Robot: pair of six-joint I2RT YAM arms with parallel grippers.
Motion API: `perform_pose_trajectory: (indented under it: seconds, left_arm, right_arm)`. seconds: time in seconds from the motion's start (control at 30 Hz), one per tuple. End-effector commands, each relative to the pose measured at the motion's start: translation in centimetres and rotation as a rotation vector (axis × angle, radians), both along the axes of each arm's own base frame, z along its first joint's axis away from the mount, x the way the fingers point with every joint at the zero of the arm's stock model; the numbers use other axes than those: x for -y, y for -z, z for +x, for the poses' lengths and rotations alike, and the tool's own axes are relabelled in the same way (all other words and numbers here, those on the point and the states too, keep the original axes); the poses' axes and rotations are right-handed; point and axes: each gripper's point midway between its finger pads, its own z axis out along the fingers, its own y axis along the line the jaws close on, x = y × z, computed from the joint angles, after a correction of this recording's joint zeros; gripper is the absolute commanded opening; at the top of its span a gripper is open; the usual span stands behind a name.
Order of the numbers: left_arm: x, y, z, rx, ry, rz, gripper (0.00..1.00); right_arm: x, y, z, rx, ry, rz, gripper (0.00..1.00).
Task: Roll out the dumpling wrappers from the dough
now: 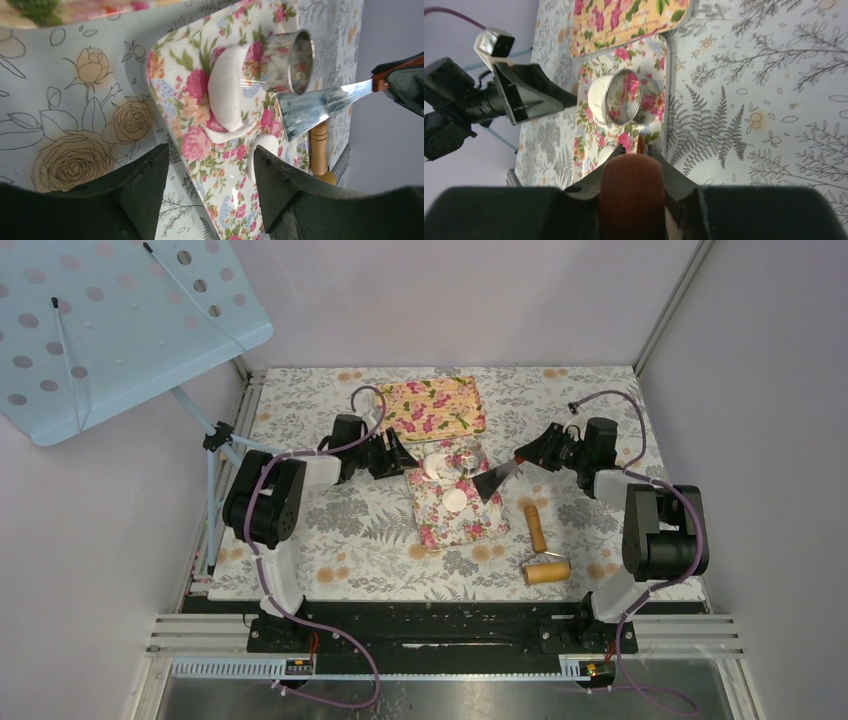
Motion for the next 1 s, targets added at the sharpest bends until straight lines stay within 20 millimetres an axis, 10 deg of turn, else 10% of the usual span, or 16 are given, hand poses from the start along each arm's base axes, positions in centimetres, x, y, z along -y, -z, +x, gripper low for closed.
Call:
perform_pose_trajectory:
  seconds: [0.0, 0.97]
  left_arm:
    - [0.8, 1.1, 0.6, -0.006, -0.003, -0.022, 0.61]
    - [0.9, 2.0, 0.5, -0.078, -0.012, -0.088, 0.46]
  right_arm:
    - [1.0, -0.6, 1.9, 0.107, 0.112, 0.011, 0.0]
    - [-3.4, 3.8, -2.5, 0.018, 0.067, 0.044, 0.0]
